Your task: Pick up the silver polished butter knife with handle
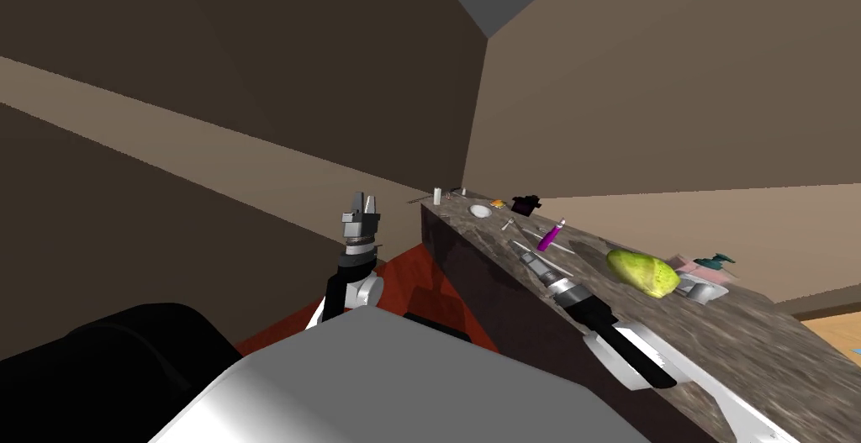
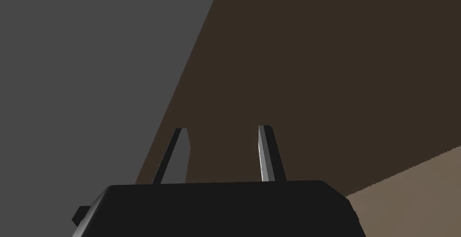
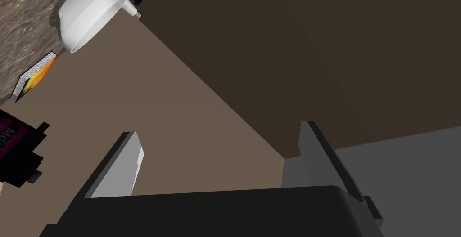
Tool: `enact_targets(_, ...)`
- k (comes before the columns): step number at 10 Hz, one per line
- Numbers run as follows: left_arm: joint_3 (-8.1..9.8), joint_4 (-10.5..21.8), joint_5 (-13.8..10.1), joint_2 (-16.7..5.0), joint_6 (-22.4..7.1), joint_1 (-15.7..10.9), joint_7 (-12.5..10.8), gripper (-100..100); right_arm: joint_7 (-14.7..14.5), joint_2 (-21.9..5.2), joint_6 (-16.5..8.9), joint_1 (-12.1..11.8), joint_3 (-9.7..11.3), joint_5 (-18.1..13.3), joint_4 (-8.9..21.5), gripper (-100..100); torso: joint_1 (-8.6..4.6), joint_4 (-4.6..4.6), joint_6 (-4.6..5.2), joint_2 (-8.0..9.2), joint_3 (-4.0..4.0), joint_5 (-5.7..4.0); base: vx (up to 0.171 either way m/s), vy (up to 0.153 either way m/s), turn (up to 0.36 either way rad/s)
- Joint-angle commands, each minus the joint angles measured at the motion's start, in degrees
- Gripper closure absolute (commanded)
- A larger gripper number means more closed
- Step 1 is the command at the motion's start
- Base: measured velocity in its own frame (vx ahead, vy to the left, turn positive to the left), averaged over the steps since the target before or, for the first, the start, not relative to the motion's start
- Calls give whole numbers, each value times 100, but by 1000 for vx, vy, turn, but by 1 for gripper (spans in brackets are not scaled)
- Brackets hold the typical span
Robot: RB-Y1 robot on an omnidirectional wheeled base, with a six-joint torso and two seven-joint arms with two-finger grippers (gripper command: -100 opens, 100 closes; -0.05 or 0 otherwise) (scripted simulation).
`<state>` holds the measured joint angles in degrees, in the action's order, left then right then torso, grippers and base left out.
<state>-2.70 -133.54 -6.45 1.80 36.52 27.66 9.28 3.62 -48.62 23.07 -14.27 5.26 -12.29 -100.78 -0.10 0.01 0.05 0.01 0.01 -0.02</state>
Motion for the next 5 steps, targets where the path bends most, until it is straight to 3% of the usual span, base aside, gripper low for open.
enact_targets(1, 0, 0, 0, 0, 0, 0, 0, 0, -63, -286, 38, 26, 93, -147, 249, -100, 0, 0, 0, 0, 0, 0, 6, -9, 188)
enact_targets(4, 0, 0, 0, 0, 0, 0, 0, 0, -119, -667, 92, 28, 171, -275, 478, -100, -4, -1, -3, -4, -2, -1, 10, -19, 106)
enact_targets(5, 0, 0, 0, 0, 0, 0, 0, 0, -176, -831, 152, 21, 255, -404, 708, -100, -5, -1, 1, -3, -2, -1, 10, -22, 175)
